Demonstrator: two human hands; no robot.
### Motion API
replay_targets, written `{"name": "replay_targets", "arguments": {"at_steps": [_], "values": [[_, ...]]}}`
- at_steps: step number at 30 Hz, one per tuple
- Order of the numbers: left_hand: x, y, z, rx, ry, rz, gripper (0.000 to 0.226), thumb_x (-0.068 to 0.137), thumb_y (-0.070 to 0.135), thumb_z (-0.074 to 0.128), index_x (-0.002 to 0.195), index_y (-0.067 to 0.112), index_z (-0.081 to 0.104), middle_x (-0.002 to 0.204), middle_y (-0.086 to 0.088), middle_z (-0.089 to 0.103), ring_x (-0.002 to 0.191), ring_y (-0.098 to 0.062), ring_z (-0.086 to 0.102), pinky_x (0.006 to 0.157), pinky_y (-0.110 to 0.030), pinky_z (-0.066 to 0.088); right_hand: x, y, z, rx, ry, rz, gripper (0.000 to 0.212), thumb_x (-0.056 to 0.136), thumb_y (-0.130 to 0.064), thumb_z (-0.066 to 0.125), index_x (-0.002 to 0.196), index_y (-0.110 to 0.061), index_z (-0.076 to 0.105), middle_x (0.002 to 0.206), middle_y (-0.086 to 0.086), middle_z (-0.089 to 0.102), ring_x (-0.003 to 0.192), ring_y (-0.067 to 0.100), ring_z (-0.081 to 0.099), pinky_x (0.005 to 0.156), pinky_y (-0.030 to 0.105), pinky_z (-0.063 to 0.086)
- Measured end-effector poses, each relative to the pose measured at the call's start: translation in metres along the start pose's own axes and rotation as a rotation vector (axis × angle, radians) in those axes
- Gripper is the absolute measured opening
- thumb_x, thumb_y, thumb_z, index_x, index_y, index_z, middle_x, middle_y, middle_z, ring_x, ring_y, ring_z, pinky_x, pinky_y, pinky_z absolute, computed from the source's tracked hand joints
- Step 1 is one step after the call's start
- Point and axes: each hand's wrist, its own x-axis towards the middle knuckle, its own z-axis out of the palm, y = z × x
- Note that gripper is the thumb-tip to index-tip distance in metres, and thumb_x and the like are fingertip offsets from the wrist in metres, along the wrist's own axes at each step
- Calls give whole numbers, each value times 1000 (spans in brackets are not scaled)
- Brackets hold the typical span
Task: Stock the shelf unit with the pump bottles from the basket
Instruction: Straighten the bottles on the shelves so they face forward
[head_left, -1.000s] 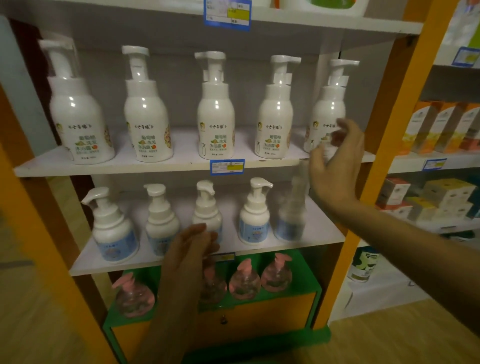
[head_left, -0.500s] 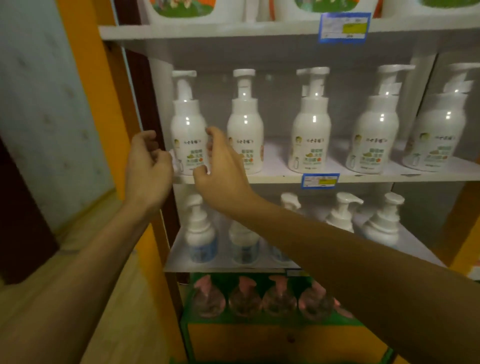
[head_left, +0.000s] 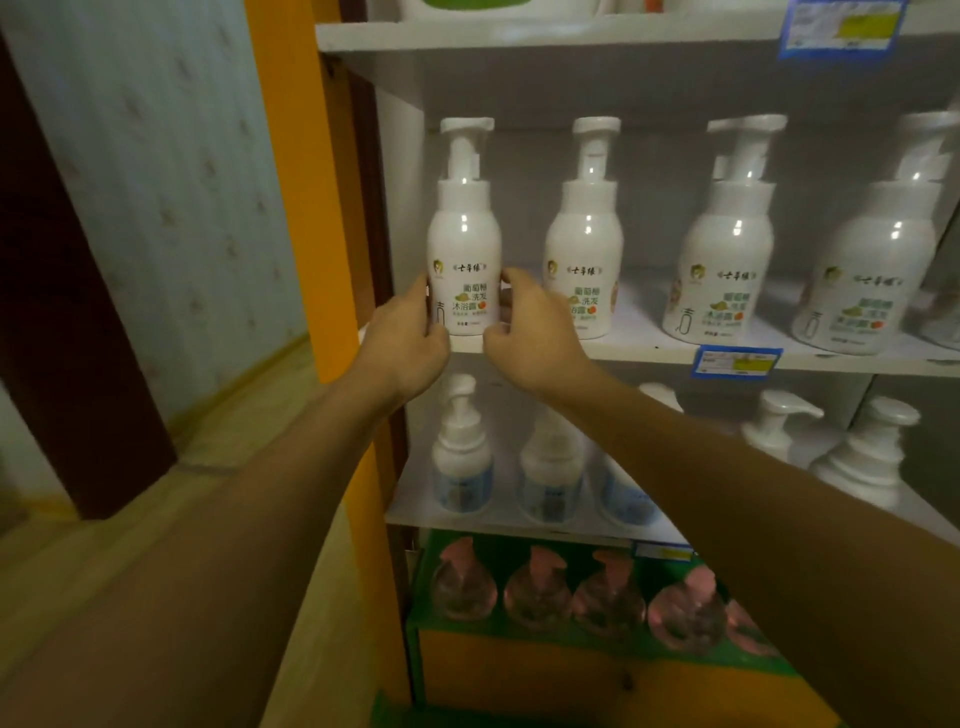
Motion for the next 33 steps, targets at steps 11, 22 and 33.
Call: {"name": "replay_targets", "arguments": {"at_steps": [11,22,33], "values": [[6,1,-7,65,-70,-26,37,97,11,37,133,9,42,125,-16,58,107,-31,57,92,-42,50,-4,6,1,-18,2,-95,47,87,-1,54,133,-4,44,126,15,61,113,29,60,95,42,52],[9,5,-5,94,-42,-84,33,96,8,42,128,5,48,124,-17,59,111,-33,56,93,-43,50,-2,7,16,-81,135,-50,51,87,-26,67,130,-9,46,124,11,64,111,27,61,96,38,48],[-9,-1,13,11,252,-37,29,96,11,44,124,6,50,119,-12,58,108,-23,55,87,-30,48,-14,9,9,-33,96,-156,45,90,-19,63,130,-7,47,123,9,63,111,22,59,87,19,40]]}}
